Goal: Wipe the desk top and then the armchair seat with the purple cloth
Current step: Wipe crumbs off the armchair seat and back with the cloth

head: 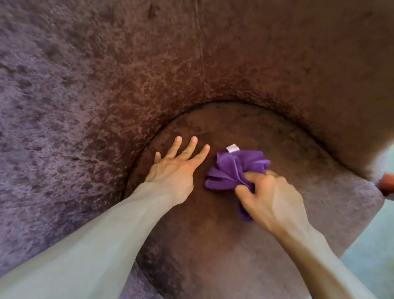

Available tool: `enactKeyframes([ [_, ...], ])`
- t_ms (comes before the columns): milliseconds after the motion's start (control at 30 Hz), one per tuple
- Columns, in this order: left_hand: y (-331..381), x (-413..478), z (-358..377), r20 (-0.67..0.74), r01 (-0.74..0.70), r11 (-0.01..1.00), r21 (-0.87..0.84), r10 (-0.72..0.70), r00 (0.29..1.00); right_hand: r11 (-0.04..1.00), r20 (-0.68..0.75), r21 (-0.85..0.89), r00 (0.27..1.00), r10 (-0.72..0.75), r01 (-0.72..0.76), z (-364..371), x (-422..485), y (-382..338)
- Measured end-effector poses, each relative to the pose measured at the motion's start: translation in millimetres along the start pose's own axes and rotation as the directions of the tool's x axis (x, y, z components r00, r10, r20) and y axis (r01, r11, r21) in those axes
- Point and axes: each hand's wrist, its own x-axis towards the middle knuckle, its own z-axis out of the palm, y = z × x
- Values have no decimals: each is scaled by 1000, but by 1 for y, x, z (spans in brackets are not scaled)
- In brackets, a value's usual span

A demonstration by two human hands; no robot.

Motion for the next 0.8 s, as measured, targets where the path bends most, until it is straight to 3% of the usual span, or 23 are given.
enactKeyframes([
  [67,-1,2,0,9,1,1000,4,-1,1000,998,-85,62,996,-22,28,-8,14,3],
  [267,-2,2,0,36,6,1000,-3,-6,999,993,128,25,985,114,-118,16,-21,27],
  [333,0,1,-2,50,7,1000,-14,-6,999,968,-16,211,989,145,-139,17,-38,37],
  [400,-1,1,-5,50,2,1000,-28,0,999,863,-198,472,932,304,-181,21,-42,36],
  [467,-2,-1,-6,45,-13,1000,-26,14,999,765,-135,583,896,423,-273,35,-40,19],
  [567,-2,-3,-7,21,-26,1000,-4,26,999,796,44,497,926,374,-345,67,-47,-9],
  [667,-5,-9,-13,-23,-52,998,-35,52,998,908,170,366,974,150,-204,76,-64,-22],
  [733,-12,-16,-16,-90,-76,996,-47,72,993,926,123,358,990,75,-115,69,-69,-20],
  [800,-27,-25,-18,-161,-44,999,-4,43,986,902,-64,413,984,167,-126,56,-59,-20],
])
